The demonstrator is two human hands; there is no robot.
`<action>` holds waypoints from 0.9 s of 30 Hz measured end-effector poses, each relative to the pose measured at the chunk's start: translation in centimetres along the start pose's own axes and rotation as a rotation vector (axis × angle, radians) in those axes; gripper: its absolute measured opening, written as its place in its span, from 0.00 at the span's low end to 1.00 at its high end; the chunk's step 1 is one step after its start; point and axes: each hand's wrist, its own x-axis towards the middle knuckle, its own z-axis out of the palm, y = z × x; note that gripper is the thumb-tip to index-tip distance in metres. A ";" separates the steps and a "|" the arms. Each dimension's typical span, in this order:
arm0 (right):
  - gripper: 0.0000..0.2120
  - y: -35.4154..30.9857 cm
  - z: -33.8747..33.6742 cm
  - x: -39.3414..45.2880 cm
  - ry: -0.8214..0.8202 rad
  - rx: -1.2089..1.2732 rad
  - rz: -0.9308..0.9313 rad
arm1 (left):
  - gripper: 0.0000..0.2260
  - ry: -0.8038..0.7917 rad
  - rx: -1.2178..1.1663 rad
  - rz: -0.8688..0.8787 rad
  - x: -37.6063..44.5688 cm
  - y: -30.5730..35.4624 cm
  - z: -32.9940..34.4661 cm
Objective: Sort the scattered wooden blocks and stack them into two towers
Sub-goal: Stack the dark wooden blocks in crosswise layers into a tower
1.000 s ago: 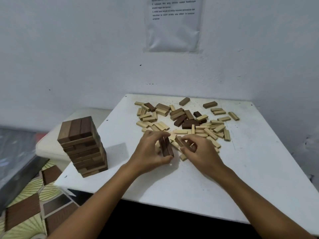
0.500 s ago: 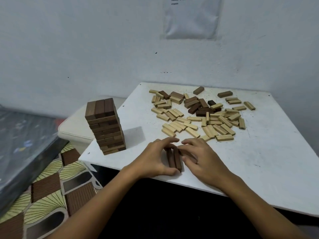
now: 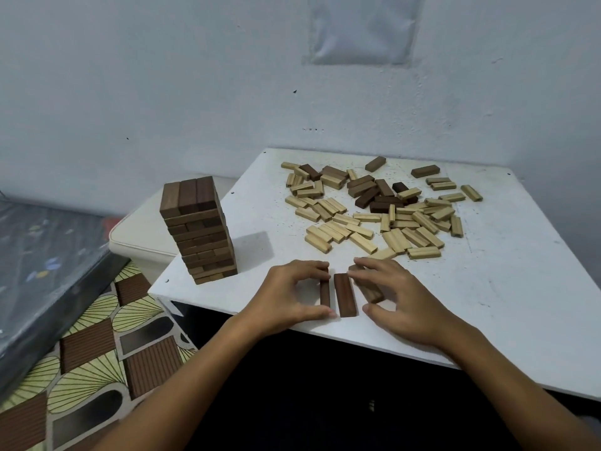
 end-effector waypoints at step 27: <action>0.30 0.4 -1.6 0.2 -0.094 0.110 0.061 | 0.26 -0.071 0.291 0.131 1.0 1.6 1.0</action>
